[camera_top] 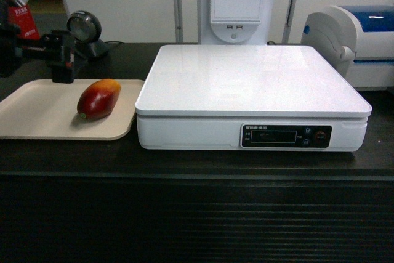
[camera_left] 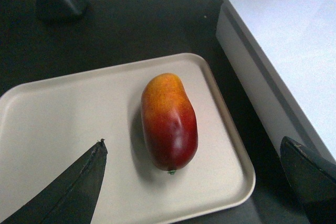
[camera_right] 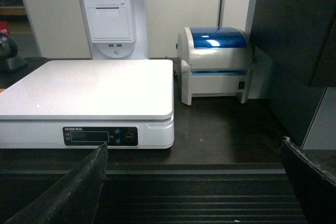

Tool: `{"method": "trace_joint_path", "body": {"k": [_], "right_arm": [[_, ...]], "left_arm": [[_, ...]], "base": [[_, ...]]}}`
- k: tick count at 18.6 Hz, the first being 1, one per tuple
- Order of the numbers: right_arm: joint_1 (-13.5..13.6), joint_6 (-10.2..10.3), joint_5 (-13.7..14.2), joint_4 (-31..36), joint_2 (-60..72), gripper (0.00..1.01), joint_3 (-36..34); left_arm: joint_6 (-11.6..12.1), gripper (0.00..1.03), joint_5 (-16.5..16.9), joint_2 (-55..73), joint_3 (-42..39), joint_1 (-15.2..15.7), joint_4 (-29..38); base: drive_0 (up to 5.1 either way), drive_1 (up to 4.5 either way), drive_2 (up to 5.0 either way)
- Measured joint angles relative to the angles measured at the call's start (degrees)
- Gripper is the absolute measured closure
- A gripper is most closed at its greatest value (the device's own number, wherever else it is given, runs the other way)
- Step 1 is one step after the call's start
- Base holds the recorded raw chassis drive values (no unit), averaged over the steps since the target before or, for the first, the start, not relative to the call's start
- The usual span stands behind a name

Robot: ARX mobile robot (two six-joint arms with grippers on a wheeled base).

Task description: Place dark red mango on scale at checkout

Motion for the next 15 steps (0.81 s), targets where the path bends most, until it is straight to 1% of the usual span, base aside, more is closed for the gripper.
{"method": "trace_joint_path", "body": {"k": [2, 3, 7, 11, 12, 15], "right_arm": [[0.0, 0.0, 0.0, 0.0, 0.0, 0.03, 0.0], [0.0, 0.0, -0.02, 0.0, 0.0, 0.03, 0.0], [0.0, 0.0, 0.0, 0.0, 0.0, 0.03, 0.0], [0.0, 0.0, 0.0, 0.0, 0.0, 0.03, 0.0], [0.0, 0.0, 0.0, 0.0, 0.0, 0.03, 0.0], [0.0, 0.0, 0.0, 0.0, 0.0, 0.03, 0.0]], "left_arm": [[0.13, 0.05, -1.29, 6.23, 6.88, -0.39, -4.0], [0.13, 0.05, -1.27, 8.55, 9.75, -0.39, -5.57], [-1.57, 0.05, -1.11, 19.02, 23.15, -0.37, -13.44], [-1.6, 0.05, -3.04, 25.14, 30.95, -0.42, -17.35], [-2.23, 0.05, -2.45, 26.36, 32.85, -0.55, -19.3], [-2.86, 0.05, -2.34, 28.02, 35.17, -1.01, -21.09]], "base": [[0.0, 0.0, 0.0], [0.0, 0.0, 0.0], [0.0, 0.0, 0.0], [0.0, 0.0, 0.0], [0.0, 0.0, 0.0], [0.0, 0.0, 0.0]]}}
